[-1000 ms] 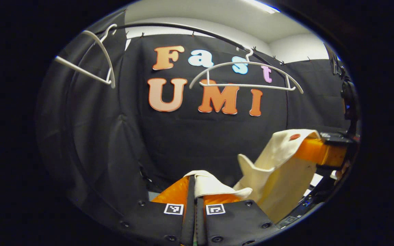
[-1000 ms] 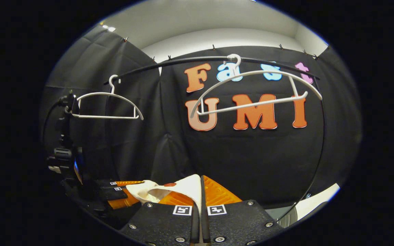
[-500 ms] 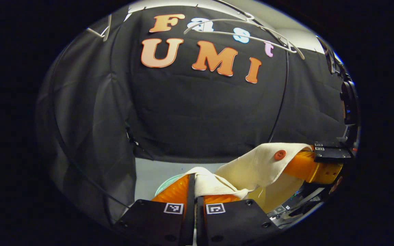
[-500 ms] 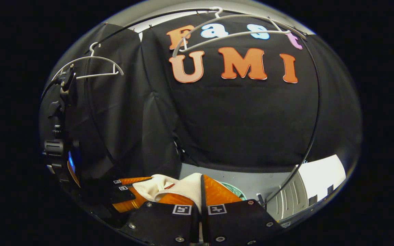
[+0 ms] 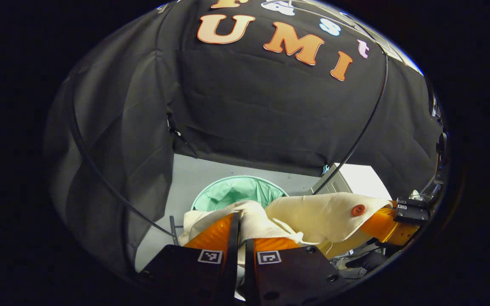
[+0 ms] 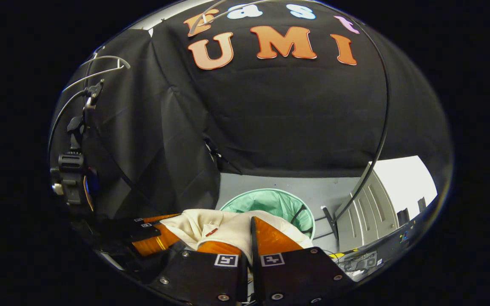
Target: Grasp the clothes on the hanger with both hands and then place them into the laundry hamper below.
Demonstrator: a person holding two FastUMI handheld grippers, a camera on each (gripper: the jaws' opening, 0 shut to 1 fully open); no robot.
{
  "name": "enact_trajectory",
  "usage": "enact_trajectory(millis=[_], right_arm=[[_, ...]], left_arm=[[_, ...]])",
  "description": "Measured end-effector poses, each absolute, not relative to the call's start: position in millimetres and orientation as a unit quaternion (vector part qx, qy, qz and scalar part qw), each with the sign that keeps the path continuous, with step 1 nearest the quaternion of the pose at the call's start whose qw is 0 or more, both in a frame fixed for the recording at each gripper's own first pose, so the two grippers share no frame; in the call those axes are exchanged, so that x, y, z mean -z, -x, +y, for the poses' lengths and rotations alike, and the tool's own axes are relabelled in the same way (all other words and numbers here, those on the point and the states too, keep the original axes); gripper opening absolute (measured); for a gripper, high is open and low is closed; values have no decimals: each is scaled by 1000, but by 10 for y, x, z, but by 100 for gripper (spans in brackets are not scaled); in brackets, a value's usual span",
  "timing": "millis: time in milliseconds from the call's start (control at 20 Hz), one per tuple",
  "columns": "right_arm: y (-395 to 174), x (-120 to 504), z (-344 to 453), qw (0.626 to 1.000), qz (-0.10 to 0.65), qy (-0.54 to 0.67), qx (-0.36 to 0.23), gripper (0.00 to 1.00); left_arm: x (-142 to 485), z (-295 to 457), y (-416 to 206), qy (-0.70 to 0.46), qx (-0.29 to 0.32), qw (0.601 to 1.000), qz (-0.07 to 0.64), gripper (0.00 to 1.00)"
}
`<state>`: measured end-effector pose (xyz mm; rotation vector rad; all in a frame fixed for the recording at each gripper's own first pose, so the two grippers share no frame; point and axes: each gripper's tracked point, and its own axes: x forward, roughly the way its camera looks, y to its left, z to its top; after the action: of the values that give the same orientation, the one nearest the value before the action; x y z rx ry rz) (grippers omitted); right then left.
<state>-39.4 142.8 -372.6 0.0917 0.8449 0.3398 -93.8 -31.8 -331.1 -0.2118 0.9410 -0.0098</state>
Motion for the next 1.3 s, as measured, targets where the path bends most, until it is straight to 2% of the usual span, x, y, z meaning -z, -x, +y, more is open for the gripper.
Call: enact_trajectory(millis=[100,150,200,250,300,350,450,500,600,650,750,1000,1300], right_arm=[[442,3752,1425,895,413,-46,-162,7],[460,3792,1425,894,416,-44,-161,8],[489,3865,1417,892,421,-44,-159,9],[535,3919,1408,888,430,-44,-157,9],[591,3923,1403,886,433,-48,-156,9],[587,3943,1407,886,433,-51,-157,14],[582,3928,1386,889,429,-51,-151,29],[575,3927,1380,889,430,-51,-150,39],[616,3982,1355,886,437,-53,-148,65],[647,3985,1340,884,441,-55,-146,81],[686,4047,1315,881,449,-61,-140,93],[760,4275,1185,866,484,-51,-114,94],[536,3905,1180,892,433,-41,-121,95]], left_arm=[[3324,-340,961,101,8,887,450,18],[3324,-359,955,101,10,886,452,25],[3326,-351,948,100,8,887,451,39],[3287,-349,921,100,10,889,447,31],[3256,-322,919,95,5,892,442,42],[3248,-317,904,92,6,893,440,53],[3274,-290,939,81,3,892,446,62],[3302,-314,965,79,2,890,449,75],[3317,-308,978,78,1,887,455,100],[3312,-290,989,76,-3,887,456,100],[3303,-257,995,77,-9,886,457,98],[3287,-143,1063,84,-27,885,458,98],[3014,-34,888,72,-33,909,408,98]])
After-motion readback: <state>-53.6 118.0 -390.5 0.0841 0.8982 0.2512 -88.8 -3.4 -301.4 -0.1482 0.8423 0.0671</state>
